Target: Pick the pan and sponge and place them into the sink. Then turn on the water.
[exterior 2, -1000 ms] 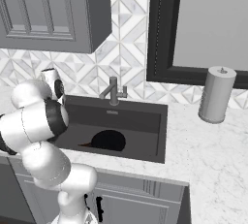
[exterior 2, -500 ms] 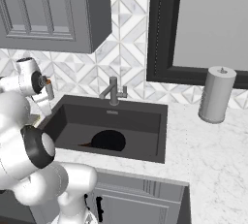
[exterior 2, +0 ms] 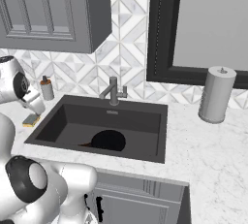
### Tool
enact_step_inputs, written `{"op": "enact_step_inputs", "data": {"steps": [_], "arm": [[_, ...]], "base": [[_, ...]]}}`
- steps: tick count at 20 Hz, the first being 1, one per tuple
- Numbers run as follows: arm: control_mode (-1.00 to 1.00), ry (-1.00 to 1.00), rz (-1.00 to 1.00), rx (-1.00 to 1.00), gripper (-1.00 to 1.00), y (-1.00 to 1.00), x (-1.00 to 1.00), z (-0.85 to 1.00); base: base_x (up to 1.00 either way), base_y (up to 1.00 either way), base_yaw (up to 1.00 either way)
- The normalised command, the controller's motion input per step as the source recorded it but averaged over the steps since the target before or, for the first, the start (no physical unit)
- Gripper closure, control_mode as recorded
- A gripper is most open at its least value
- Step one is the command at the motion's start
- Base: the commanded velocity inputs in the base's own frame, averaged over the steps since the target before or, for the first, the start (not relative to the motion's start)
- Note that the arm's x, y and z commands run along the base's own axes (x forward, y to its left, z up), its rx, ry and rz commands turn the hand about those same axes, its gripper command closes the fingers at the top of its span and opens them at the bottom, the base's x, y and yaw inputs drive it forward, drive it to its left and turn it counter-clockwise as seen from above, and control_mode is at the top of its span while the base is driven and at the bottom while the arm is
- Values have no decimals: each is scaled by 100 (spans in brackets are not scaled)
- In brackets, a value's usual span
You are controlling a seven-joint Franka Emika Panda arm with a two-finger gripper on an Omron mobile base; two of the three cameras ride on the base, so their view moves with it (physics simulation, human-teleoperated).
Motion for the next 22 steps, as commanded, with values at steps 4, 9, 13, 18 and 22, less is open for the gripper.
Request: {"op": "enact_step_inputs", "data": {"steps": [4,9,13,18,22], "arm": [[-100,0,34,5,-100,27,-14,7],[-100,1,29,-2,-100,33,-6,0],[-100,9,20,0,-100,12,2,0],[-100,8,7,0,-100,19,16,-5],[-100,8,0,0,-100,41,20,-17]], "base": [[0,0,0],[0,0,0],[0,0,0],[0,0,0],[0,0,0]]}}
